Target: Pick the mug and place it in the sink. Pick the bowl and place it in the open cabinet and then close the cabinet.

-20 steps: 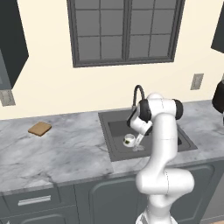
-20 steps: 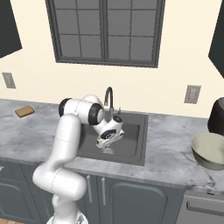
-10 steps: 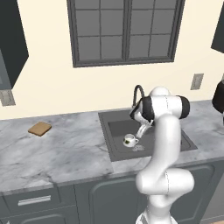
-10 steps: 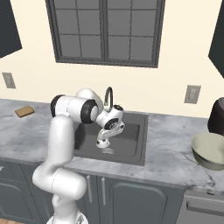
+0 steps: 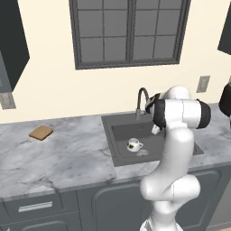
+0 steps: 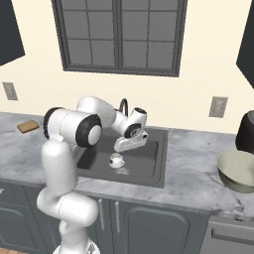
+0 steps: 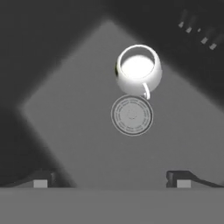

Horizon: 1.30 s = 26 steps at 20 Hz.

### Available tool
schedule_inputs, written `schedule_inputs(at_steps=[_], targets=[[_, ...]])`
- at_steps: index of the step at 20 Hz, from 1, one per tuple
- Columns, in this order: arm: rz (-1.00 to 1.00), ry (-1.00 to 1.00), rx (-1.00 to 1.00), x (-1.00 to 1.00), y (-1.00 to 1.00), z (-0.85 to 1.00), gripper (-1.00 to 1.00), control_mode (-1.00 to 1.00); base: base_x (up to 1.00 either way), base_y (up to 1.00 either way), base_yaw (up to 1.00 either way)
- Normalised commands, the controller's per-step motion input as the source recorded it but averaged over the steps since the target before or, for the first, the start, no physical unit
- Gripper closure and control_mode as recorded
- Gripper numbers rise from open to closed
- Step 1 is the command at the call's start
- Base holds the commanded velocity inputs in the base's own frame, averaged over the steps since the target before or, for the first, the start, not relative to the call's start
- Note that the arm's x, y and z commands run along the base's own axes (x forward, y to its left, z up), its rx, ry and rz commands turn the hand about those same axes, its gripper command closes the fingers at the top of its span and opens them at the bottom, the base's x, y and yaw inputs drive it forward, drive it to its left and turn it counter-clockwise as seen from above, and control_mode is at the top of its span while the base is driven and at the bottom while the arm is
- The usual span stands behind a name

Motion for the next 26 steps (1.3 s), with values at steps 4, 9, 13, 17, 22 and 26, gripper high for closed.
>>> schedule_inputs(at_steps=[4,9,13,17,22,26], targets=[[-0.03,0.23,-0.06,-0.59,-0.19,0.99,-1.0,-1.0,0.0,0.0,0.0],[-0.11,0.24,-0.09,-0.71,-0.33,0.66,-1.0,-1.0,0.0,0.0,0.0],[-0.19,0.11,-0.07,-0.7,-0.46,0.44,-1.0,-1.0,0.0,0.0,0.0],[-0.09,0.01,-0.03,-0.58,-0.34,0.41,-1.0,-1.0,0.0,0.0,0.0],[-0.04,-0.14,-0.08,-0.72,-0.17,0.06,-1.0,-1.0,0.0,0.0,0.0],[-0.04,-0.2,-0.05,-0.76,-0.09,0.0,-1.0,-1.0,0.0,0.0,0.0]])
